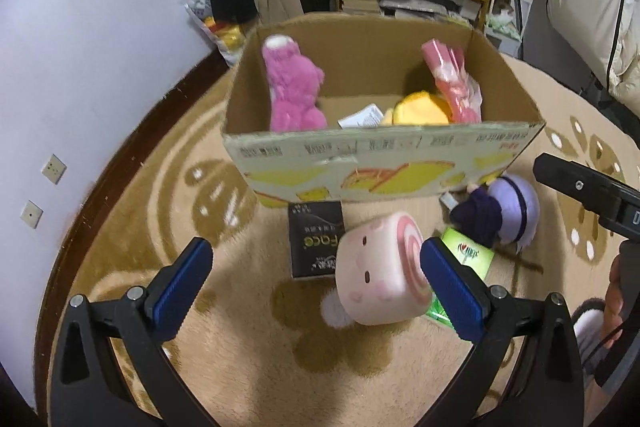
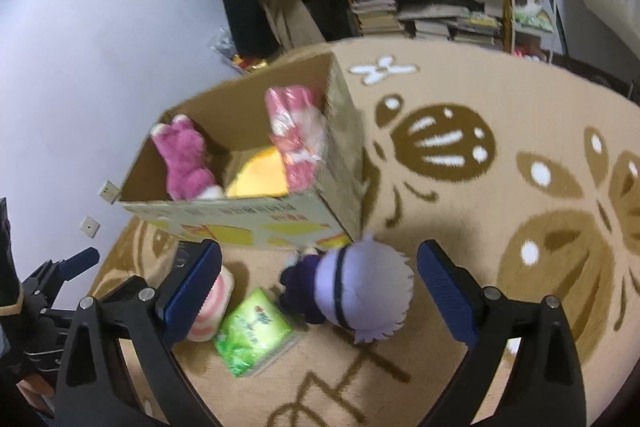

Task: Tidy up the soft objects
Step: 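Grasp the pink roll-cake plush with the left gripper while the right grasps the lavender doll, then carry the roll-cake plush and lavender doll into the box and open both grippers, then lower both grippers toward the black and green tissue packs beside the box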

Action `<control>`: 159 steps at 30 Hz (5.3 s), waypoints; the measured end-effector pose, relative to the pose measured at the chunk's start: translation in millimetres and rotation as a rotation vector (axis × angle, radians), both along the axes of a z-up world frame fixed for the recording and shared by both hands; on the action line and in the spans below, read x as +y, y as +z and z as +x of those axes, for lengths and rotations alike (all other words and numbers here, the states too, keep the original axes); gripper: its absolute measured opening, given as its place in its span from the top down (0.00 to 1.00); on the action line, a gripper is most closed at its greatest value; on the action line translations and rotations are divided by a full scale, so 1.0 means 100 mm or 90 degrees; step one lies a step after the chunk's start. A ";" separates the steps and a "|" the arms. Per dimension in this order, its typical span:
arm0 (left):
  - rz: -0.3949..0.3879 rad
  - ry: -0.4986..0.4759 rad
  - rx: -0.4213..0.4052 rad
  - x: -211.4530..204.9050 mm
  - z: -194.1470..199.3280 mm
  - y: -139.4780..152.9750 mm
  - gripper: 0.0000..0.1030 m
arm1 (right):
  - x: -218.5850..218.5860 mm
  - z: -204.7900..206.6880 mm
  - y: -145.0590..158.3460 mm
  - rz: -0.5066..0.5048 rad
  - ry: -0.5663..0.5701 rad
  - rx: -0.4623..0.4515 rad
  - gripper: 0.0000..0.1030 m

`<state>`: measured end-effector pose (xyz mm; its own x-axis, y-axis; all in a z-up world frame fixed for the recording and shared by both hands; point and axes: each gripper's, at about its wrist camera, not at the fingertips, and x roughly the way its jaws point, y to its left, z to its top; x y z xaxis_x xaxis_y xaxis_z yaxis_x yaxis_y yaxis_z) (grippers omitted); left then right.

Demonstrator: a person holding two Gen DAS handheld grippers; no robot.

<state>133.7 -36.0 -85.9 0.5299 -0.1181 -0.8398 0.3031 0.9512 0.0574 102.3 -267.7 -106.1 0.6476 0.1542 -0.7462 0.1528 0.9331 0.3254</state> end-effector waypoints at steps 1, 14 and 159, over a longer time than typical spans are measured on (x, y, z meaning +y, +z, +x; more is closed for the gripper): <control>0.000 -0.001 0.007 -0.01 0.01 -0.03 0.01 | -0.02 0.01 -0.05 0.003 -0.003 0.007 0.01; -0.006 -0.024 0.083 -0.13 0.08 -0.32 0.01 | -0.02 0.20 -0.43 0.020 -0.002 0.074 0.01; -0.001 0.089 -0.168 0.40 0.12 0.81 0.01 | 0.38 0.11 0.97 -0.061 0.067 -0.136 0.00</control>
<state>145.6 4.1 -4.6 0.7416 -0.0305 -0.6702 0.1445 0.9828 0.1152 113.3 -229.5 -9.5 0.7766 0.1641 -0.6082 -0.0096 0.9684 0.2491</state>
